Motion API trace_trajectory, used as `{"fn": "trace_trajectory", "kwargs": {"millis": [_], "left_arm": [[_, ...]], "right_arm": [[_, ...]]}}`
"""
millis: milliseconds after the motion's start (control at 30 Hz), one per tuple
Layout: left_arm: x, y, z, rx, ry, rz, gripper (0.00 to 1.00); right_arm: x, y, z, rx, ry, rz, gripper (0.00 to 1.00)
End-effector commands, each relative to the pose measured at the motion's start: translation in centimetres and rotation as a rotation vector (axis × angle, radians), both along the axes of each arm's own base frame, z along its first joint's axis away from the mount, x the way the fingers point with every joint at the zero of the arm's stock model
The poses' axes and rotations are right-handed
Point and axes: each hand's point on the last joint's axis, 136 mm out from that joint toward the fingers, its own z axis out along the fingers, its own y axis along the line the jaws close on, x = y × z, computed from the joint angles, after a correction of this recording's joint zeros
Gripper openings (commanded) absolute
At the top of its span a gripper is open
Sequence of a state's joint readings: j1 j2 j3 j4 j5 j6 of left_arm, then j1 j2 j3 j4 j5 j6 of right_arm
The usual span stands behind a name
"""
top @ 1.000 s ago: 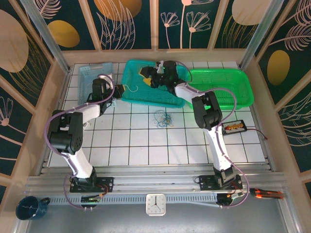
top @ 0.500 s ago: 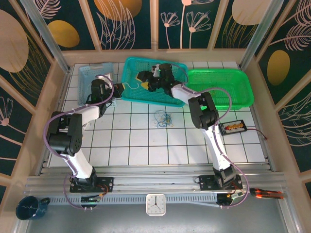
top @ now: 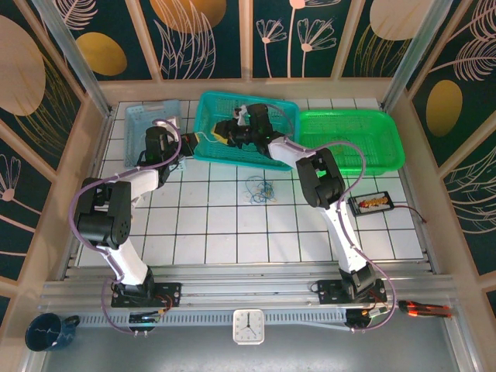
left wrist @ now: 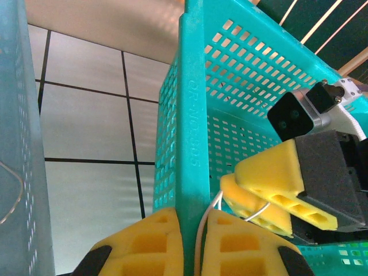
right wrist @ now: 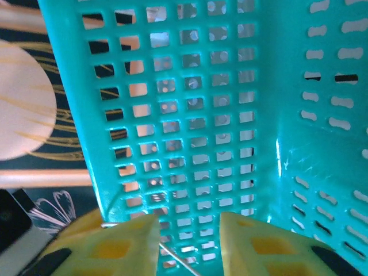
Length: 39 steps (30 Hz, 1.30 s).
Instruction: Untangle the cables
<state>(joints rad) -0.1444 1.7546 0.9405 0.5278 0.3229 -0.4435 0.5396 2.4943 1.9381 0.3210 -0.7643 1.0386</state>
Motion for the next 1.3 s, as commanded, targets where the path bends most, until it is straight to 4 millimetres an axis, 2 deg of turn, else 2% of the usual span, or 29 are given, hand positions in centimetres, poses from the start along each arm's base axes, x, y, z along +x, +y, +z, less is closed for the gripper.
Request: {"fn": "trace_trajectory", "kwargs": {"millis": [0,67,333,400,533,667,800,833,1033,1267], "left_arm": [[0.7,-0.4,2.5,0.002,-0.097,-0.013,0.0],[0.8,-0.5,2.4,0.001,-0.095,-0.014,0.0],[0.9,-0.3,2.2,0.014,-0.092,-0.011,0.0],[1.0,-0.2,2.1,0.024,-0.09,-0.006,0.21],[1.0,0.1,2.0,0.044,-0.086,0.004,0.47],[0.9,0.5,2.3,0.056,-0.092,0.011,0.61],[0.8,1.2,3.9,0.063,-0.126,0.022,0.72],[0.6,1.4,4.9,0.068,-0.148,0.023,0.73],[-0.6,1.7,6.8,0.164,-0.22,-0.014,0.78],[-1.8,1.1,7.1,0.327,-0.288,-0.116,0.79]], "right_arm": [[-0.4,0.3,0.9,0.035,-0.036,0.027,0.14],[-0.4,0.3,0.7,0.034,-0.033,0.025,0.0],[0.0,-0.2,1.5,0.05,-0.052,0.015,0.0],[0.3,-0.4,2.0,0.054,-0.063,0.011,0.0],[1.1,-0.6,2.6,0.064,-0.078,-0.003,0.0],[1.8,-0.8,3.4,0.07,-0.092,-0.017,0.0],[2.0,-0.7,4.9,0.087,-0.117,-0.015,0.0],[2.0,-0.7,5.4,0.092,-0.123,-0.013,0.0],[1.8,-0.7,8.4,0.113,-0.171,-0.003,0.0],[1.2,-0.6,10.9,0.115,-0.241,0.018,0.0]]}}
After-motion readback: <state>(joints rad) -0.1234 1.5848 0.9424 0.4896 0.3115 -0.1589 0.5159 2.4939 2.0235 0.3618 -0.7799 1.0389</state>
